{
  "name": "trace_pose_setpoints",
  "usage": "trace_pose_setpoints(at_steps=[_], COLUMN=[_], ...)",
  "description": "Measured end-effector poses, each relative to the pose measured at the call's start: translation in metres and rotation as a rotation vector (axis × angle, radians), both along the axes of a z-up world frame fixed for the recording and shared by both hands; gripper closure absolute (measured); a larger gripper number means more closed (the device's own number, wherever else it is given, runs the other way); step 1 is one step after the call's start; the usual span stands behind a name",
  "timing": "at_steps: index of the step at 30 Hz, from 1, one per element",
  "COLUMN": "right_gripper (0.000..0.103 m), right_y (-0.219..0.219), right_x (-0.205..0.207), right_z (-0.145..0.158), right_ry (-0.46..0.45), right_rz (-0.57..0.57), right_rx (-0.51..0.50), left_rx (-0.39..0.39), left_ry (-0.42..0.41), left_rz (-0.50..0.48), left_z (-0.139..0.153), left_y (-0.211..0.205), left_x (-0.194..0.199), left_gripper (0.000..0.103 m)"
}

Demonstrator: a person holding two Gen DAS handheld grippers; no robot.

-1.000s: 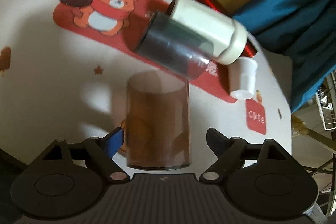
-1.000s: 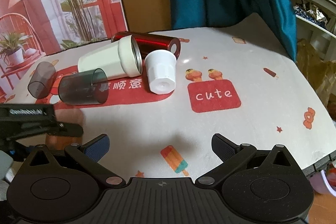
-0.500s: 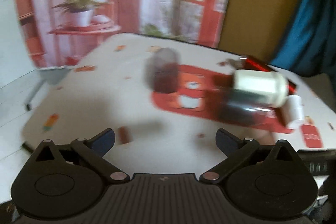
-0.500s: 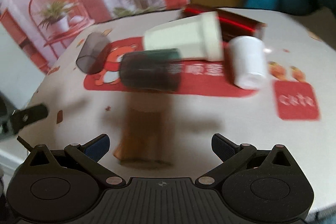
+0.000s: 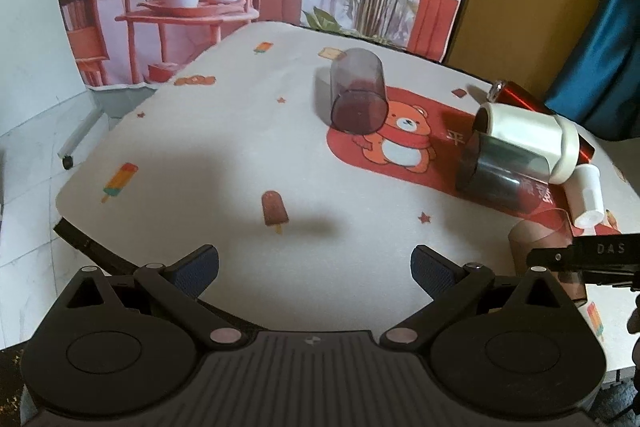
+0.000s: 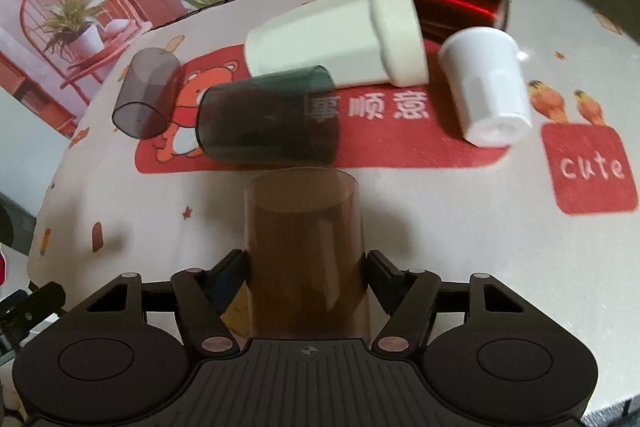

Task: Flip cup upright
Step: 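Grasp the brown cup with the right tool while the left tool releases it, then lower the brown cup rim-up onto the table with the right tool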

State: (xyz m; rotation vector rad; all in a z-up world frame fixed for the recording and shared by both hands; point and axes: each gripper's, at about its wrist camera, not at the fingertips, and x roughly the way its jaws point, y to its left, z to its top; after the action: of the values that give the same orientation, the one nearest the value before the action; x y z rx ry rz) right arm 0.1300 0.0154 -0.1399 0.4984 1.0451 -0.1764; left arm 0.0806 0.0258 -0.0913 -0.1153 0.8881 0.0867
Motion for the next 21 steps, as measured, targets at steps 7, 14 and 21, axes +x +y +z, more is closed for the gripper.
trace_pose_setpoints(at_steps=[7,14,21], right_gripper=[0.040,0.038,0.039], right_y=[-0.004,-0.008,0.000], right_x=[-0.020,-0.004,-0.013], right_z=[0.000,-0.007,-0.003], right_ry=[0.006,0.042,0.030], right_rz=[-0.013,-0.078,-0.059], right_rx=[0.010,0.012,-0.003], left_rx=[-0.006,-0.013,-0.026], left_ry=[0.043,0.048,0.053], left_rz=[-0.019,-0.030,-0.016], left_z=[-0.006,-0.005,-0.006], left_y=[-0.002,-0.005,-0.002], left_x=[-0.003,-0.008,-0.008], left_gripper=[0.000,0.000,0.000])
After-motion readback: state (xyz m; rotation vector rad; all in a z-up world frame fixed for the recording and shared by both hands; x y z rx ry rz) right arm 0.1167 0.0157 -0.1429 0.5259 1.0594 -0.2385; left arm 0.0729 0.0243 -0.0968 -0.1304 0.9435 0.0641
